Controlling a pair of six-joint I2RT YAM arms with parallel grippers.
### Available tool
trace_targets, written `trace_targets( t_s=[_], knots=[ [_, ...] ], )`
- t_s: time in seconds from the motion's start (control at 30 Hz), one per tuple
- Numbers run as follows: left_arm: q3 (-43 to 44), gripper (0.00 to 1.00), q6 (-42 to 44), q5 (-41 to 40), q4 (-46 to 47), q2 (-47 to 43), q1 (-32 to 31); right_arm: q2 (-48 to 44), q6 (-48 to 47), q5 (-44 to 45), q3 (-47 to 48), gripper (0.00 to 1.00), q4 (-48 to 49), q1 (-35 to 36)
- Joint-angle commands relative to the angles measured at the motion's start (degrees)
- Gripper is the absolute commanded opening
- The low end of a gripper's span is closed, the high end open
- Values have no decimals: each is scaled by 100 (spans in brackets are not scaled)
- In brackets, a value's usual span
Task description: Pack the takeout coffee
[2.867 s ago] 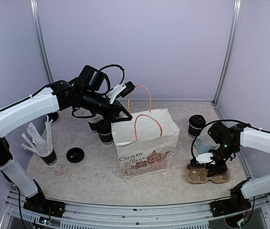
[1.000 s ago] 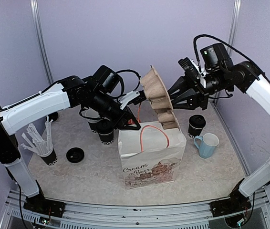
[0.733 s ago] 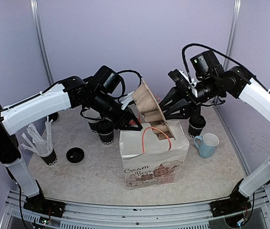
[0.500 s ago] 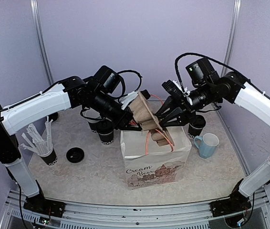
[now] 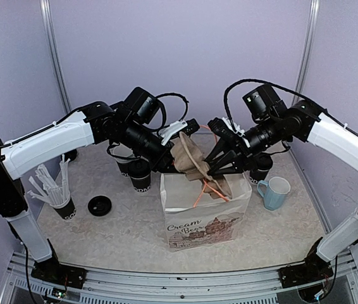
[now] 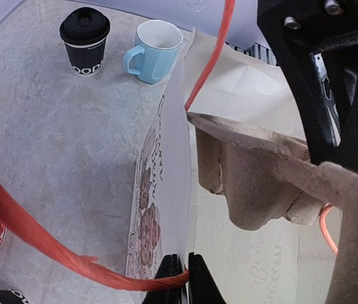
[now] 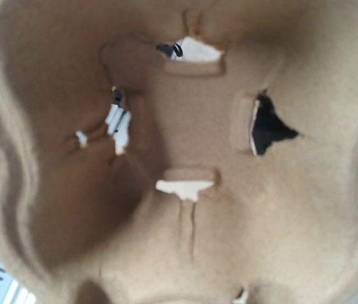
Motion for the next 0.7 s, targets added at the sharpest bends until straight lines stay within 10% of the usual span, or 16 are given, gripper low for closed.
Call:
trace_targets(
  t_s=[0.0, 0.67],
  knots=[
    [-76, 8, 40, 83, 179, -81, -30, -175, 243, -396, 552, 24, -111, 67],
    [-151, 16, 159, 104, 128, -177, -21, -131, 945, 619, 91, 23, 475, 70]
  ],
)
